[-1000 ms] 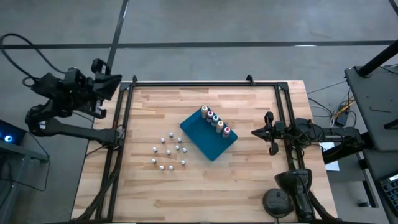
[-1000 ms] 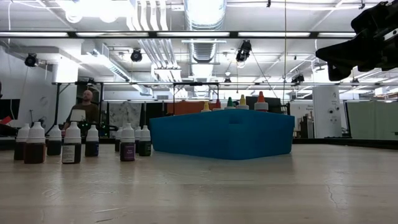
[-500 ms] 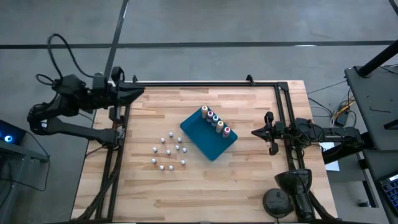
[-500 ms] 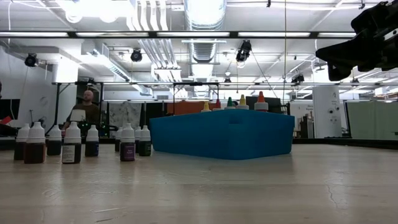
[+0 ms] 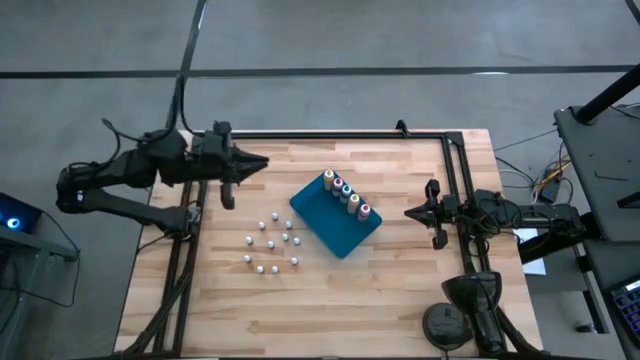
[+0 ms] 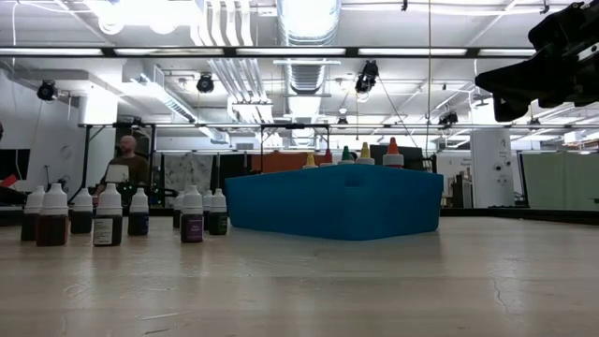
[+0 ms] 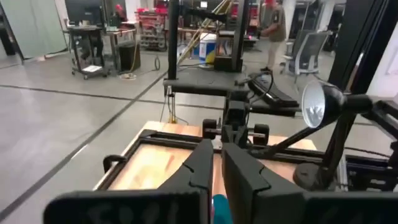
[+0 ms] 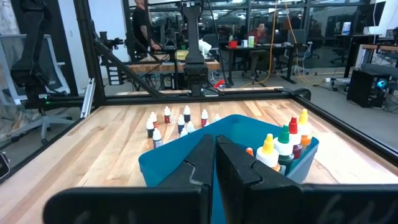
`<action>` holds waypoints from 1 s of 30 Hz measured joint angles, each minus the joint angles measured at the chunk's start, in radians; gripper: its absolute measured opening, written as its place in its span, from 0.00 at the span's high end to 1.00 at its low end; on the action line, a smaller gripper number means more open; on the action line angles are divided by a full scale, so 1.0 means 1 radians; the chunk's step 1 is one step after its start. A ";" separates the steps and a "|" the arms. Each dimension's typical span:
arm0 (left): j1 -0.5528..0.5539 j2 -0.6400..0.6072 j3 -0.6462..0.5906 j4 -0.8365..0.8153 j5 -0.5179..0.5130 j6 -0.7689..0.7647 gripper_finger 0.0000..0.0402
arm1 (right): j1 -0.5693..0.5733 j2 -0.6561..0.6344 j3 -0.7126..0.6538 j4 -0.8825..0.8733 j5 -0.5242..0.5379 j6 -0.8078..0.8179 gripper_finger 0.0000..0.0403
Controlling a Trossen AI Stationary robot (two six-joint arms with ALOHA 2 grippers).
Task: Pick & Place food coloring
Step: Put the green food coloring bottle into the blue bin
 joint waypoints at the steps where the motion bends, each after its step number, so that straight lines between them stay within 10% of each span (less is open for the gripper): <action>1: 0.000 0.000 0.001 0.006 0.000 -0.002 0.96 | 0.000 0.000 0.000 0.000 0.000 -0.002 0.98; 30: 0.002 0.024 0.010 -0.047 -0.026 0.004 0.65 | 0.000 0.000 0.000 0.000 0.000 -0.001 0.98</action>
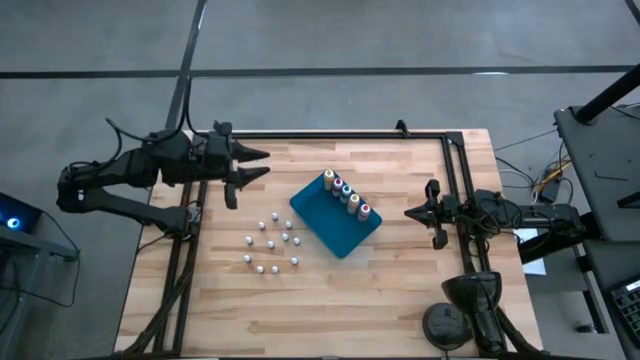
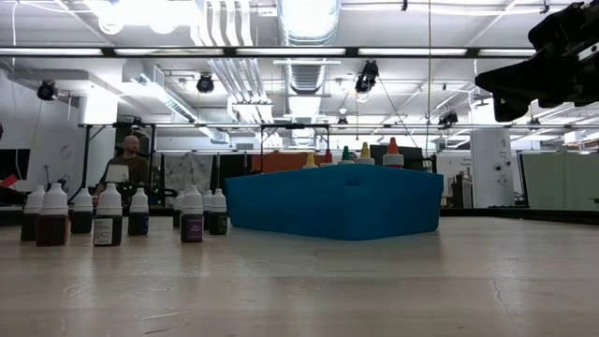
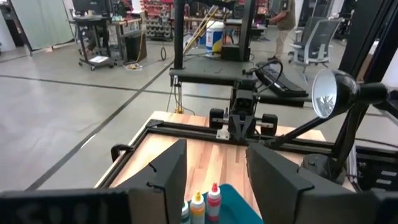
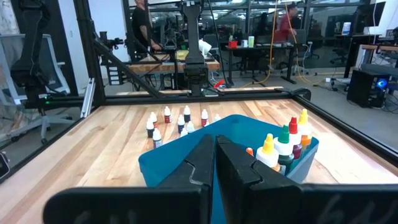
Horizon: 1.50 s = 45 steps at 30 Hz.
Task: Pick & Place food coloring
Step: Put the green food coloring bottle into the blue bin
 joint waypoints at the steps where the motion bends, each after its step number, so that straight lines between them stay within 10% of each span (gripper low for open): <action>1: 0.000 0.000 0.000 -0.009 -0.001 0.000 0.65 | 0.000 0.000 0.000 0.000 0.000 0.000 0.98; 45: 0.029 0.118 0.000 -0.326 -0.001 0.185 0.63 | 0.000 0.000 0.000 0.000 0.000 0.001 0.98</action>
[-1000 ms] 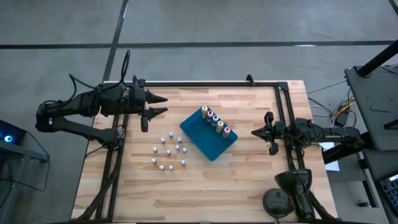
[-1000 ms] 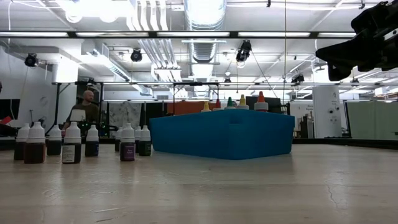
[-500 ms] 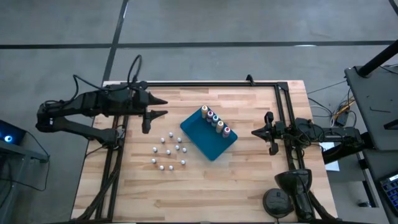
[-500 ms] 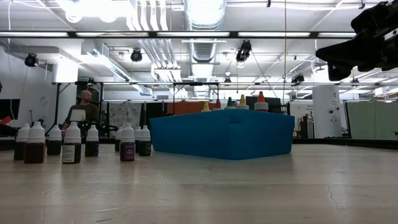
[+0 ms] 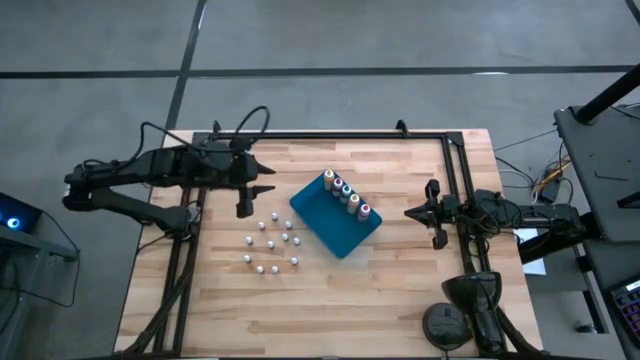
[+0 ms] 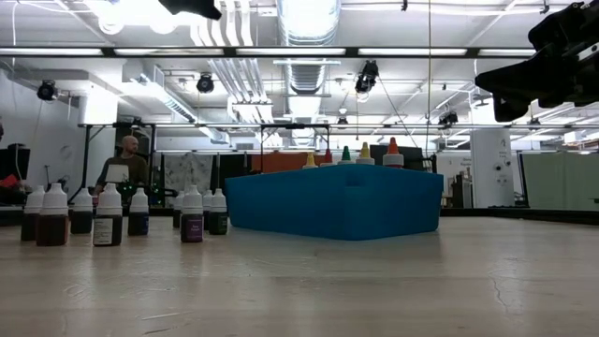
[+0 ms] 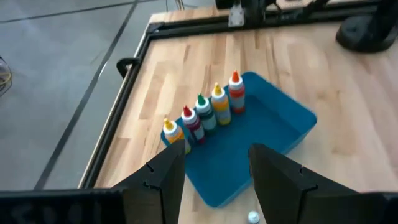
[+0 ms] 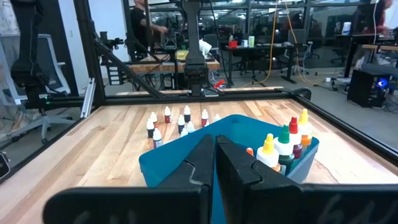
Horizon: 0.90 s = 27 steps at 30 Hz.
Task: Pick & Place food coloring
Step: Put the green food coloring bottle into the blue bin
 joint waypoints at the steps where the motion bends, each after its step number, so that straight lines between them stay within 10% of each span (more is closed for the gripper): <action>1: 0.000 0.005 0.000 -0.007 0.000 0.015 0.63 | 0.000 0.000 0.000 0.000 0.000 -0.002 0.98; 27: 0.034 0.223 0.000 -0.168 -0.142 0.035 0.63 | 0.000 0.006 0.000 0.000 0.000 -0.002 0.98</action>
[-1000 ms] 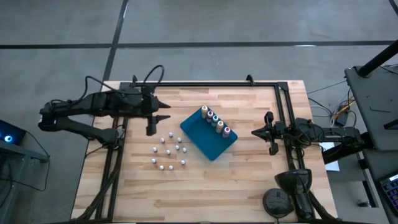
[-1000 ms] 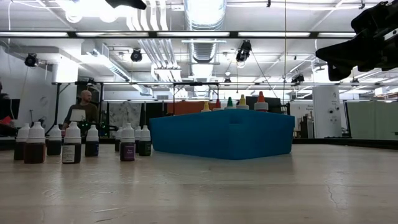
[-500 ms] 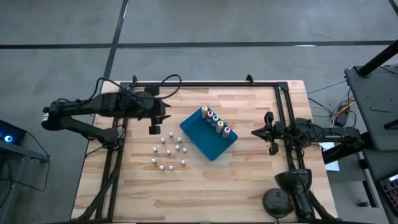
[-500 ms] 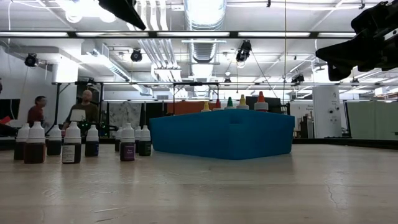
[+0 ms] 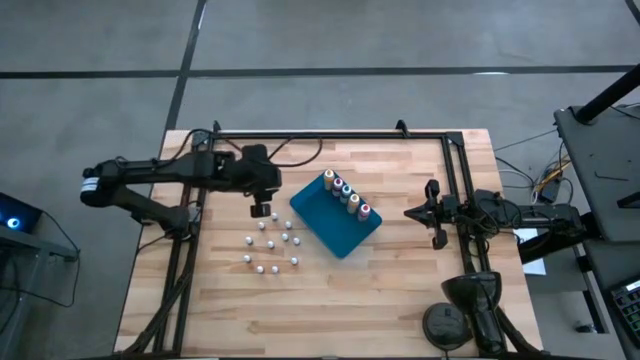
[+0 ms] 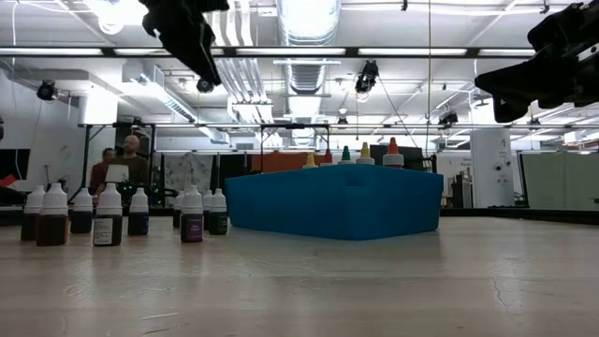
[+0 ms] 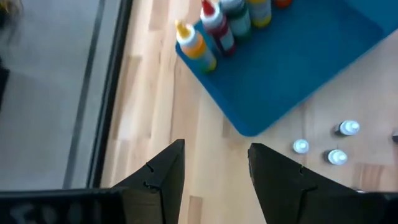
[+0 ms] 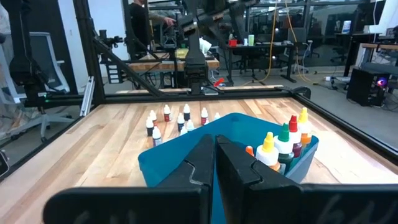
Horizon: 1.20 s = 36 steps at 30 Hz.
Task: Pick & Place food coloring
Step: Put the green food coloring bottle into the blue bin
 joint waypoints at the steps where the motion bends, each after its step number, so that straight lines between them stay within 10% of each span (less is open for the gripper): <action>1: 0.007 0.011 0.000 -0.007 0.006 -0.007 0.63 | 0.000 0.000 0.000 0.000 0.000 0.000 0.98; 36: 0.087 0.208 -0.118 -0.062 0.289 -0.032 0.63 | 0.000 0.000 0.000 0.000 0.000 0.000 0.98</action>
